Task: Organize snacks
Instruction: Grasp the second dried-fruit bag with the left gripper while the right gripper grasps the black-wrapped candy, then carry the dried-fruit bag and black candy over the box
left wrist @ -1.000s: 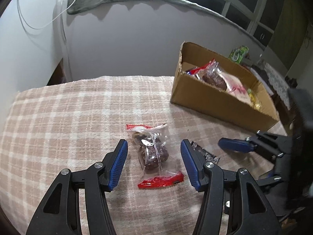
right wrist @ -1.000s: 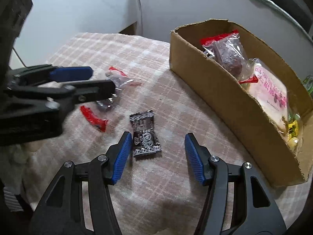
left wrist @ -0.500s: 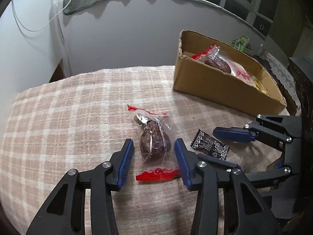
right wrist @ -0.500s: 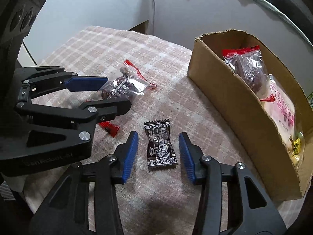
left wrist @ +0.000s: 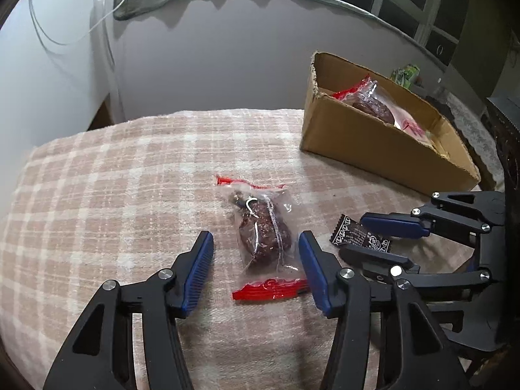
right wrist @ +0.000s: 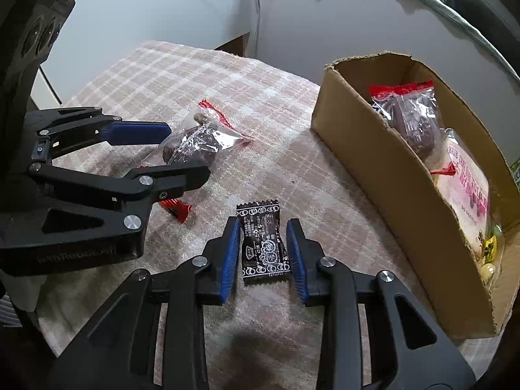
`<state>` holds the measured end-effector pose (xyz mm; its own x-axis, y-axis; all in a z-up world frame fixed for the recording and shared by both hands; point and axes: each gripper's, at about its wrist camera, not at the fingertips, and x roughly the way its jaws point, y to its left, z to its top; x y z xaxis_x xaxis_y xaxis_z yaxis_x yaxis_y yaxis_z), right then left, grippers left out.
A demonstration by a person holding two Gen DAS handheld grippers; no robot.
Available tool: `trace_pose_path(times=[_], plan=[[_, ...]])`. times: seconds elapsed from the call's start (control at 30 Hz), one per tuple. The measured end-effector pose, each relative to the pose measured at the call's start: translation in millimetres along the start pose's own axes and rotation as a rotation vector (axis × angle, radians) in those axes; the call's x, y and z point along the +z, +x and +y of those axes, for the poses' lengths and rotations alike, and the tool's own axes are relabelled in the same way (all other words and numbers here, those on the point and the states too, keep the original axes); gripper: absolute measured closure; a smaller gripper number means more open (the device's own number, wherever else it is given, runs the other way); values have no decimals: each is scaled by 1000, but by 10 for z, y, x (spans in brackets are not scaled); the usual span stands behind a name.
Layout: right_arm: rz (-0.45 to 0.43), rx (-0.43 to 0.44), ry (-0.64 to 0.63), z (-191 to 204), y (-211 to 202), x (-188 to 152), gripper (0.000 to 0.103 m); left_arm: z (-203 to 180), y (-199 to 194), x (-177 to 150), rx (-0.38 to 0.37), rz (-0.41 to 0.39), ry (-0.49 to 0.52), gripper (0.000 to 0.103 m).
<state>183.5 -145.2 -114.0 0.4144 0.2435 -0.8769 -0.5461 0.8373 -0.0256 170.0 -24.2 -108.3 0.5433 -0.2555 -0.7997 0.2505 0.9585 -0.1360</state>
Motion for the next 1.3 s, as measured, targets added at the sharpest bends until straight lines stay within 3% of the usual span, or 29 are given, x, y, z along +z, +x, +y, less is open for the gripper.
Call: trace_pose_path(times=[0.03, 0.07, 0.3, 0.77, 1.3], plan=[[0, 3, -1, 9, 3, 7, 77, 3, -4, -4, -8, -4, 2, 66], [0, 1, -2, 27, 8, 17, 77, 4, -16, -9, -10, -8, 3, 69], [-15, 18, 34, -22, -75, -19, 78, 6, -121, -36, 0, -45, -9, 70], [-148, 1, 95, -358, -723, -78, 78, -377, -768, 199, -27, -222, 82, 70], [-252, -83, 188, -1000, -1330, -80, 78, -686, -864, 558, -101, -291, 115, 70]])
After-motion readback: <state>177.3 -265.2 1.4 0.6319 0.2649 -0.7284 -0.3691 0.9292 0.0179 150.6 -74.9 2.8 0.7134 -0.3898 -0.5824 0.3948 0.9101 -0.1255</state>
